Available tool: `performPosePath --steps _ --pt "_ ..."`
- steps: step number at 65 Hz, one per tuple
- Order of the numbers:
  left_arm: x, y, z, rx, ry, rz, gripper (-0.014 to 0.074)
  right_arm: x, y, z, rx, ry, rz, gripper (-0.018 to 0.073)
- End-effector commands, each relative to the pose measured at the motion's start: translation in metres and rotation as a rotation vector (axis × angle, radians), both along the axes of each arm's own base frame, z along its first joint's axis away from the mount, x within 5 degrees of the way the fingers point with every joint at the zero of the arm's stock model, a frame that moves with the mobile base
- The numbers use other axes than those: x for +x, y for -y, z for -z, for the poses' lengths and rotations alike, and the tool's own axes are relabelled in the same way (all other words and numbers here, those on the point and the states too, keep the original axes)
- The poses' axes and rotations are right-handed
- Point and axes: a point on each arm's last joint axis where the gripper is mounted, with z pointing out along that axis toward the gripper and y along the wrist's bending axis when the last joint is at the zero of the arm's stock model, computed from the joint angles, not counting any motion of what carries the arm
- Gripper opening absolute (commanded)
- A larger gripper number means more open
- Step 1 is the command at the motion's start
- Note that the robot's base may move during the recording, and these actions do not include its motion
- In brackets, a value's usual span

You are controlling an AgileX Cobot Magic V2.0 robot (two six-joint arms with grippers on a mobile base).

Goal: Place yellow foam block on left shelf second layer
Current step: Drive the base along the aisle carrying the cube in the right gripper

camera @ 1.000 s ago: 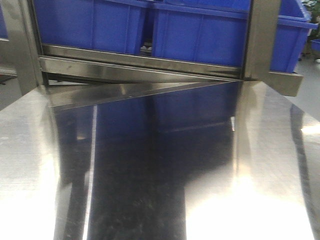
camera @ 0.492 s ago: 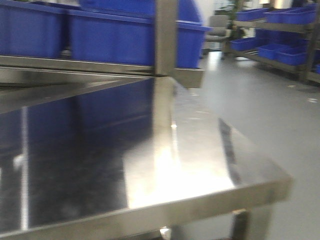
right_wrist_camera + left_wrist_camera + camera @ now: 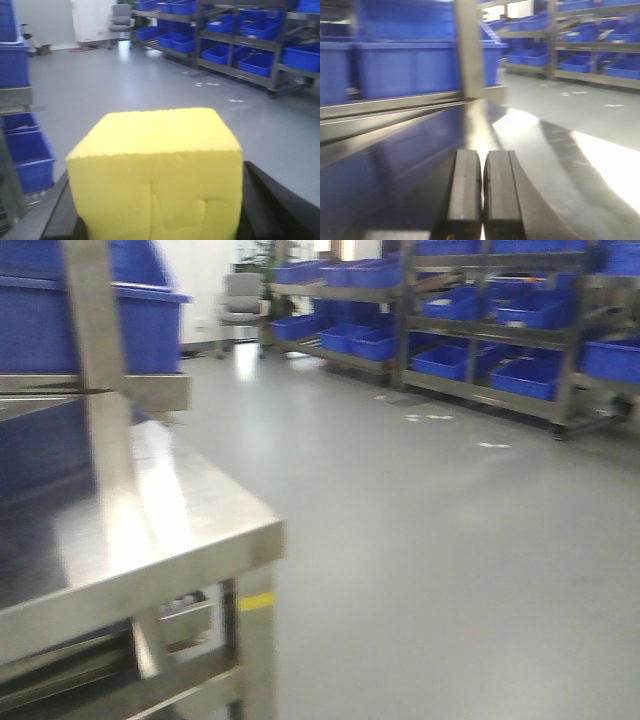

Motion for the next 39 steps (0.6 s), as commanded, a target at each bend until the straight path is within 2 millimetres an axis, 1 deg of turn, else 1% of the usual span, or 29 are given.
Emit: performPosePath --steps 1,39 --pt "-0.0011 0.0009 -0.0001 -0.011 0.078 0.011 0.0137 -0.0005 0.0007 -0.0171 -0.002 0.115 0.010 0.0474" --pt "-0.0011 0.0009 -0.0001 -0.011 0.078 0.011 0.0137 -0.0005 0.0007 -0.0171 -0.002 0.115 0.010 0.0474"
